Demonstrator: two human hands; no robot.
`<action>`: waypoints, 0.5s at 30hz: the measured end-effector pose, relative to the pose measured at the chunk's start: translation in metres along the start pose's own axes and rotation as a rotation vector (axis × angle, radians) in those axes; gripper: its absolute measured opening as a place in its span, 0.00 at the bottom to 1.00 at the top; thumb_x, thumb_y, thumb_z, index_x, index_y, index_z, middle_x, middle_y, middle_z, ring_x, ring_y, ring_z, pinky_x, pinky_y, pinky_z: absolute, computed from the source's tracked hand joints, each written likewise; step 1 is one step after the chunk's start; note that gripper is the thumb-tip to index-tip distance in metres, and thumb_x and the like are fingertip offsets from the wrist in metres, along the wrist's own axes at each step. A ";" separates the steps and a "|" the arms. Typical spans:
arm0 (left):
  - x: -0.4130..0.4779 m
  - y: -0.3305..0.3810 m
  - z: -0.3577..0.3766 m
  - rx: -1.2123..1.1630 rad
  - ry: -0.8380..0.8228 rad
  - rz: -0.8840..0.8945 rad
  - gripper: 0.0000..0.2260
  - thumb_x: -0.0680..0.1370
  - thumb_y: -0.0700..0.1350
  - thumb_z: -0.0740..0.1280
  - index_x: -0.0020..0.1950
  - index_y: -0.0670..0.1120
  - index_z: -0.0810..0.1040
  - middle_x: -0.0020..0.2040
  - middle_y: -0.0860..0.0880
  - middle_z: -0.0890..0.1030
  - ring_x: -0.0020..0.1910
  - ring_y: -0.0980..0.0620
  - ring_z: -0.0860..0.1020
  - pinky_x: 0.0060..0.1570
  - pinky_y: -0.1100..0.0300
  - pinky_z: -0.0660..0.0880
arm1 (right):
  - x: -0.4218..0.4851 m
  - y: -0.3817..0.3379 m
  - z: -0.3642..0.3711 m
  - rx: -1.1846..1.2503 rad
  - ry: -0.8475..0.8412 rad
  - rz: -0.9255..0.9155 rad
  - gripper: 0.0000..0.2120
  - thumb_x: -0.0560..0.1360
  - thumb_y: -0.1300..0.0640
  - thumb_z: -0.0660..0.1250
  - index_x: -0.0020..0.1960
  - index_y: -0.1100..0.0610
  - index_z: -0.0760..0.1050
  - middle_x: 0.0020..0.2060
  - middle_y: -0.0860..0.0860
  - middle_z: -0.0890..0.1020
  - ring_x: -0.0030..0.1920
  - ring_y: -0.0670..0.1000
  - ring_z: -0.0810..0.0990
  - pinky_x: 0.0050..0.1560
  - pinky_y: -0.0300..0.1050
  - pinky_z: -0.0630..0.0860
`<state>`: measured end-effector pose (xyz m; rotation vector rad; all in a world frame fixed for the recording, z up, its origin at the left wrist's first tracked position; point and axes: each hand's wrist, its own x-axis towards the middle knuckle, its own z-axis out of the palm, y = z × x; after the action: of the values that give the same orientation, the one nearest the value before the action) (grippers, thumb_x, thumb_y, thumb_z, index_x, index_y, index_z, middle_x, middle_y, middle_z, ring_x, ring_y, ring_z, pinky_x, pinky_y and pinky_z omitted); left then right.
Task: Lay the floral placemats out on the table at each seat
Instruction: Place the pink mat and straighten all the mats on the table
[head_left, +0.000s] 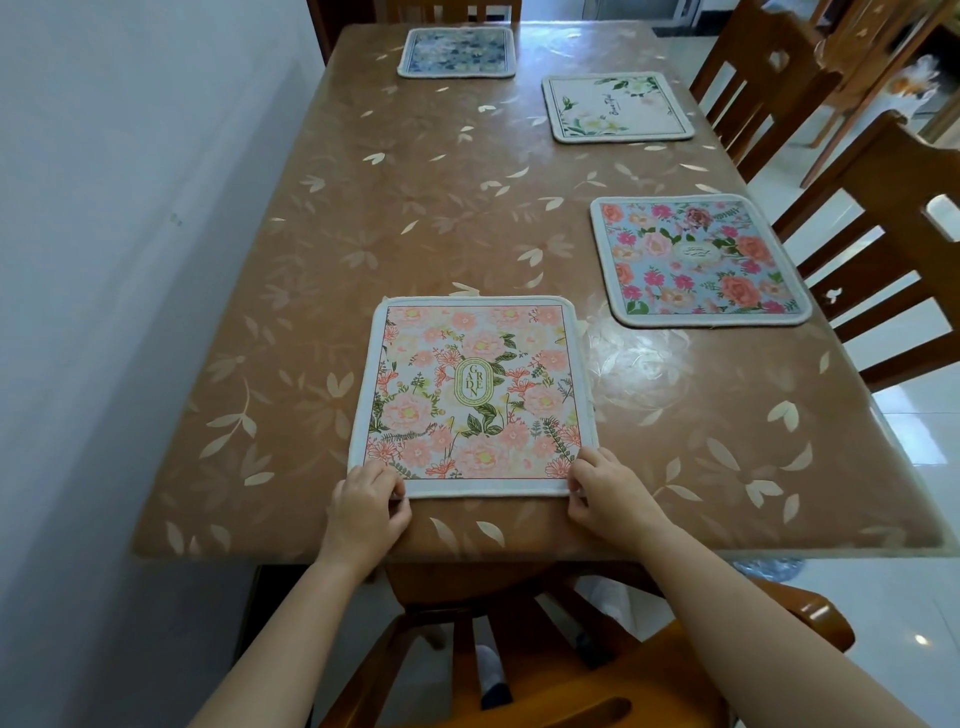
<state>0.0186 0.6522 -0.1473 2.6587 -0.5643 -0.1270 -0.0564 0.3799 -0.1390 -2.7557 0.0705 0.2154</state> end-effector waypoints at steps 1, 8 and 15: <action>0.000 0.001 0.000 -0.003 0.002 -0.005 0.06 0.67 0.36 0.71 0.36 0.42 0.74 0.37 0.45 0.77 0.39 0.44 0.74 0.41 0.50 0.71 | 0.000 0.000 0.000 0.000 0.005 -0.003 0.05 0.70 0.64 0.62 0.43 0.66 0.73 0.46 0.61 0.77 0.50 0.60 0.73 0.44 0.55 0.74; 0.000 0.002 0.000 -0.012 -0.004 -0.019 0.06 0.67 0.36 0.70 0.36 0.42 0.74 0.38 0.46 0.76 0.40 0.45 0.74 0.42 0.50 0.71 | -0.002 -0.001 0.001 -0.002 0.023 -0.016 0.05 0.70 0.65 0.62 0.43 0.67 0.72 0.46 0.61 0.77 0.49 0.60 0.73 0.44 0.55 0.75; -0.001 0.001 0.000 -0.011 -0.006 -0.029 0.07 0.67 0.36 0.70 0.36 0.43 0.73 0.37 0.46 0.76 0.39 0.45 0.74 0.41 0.51 0.70 | -0.002 -0.003 0.000 0.013 0.029 -0.003 0.05 0.69 0.66 0.62 0.42 0.67 0.73 0.46 0.62 0.77 0.49 0.61 0.74 0.43 0.55 0.74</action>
<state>0.0174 0.6516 -0.1468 2.6568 -0.5260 -0.1464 -0.0582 0.3827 -0.1375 -2.7460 0.0754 0.1738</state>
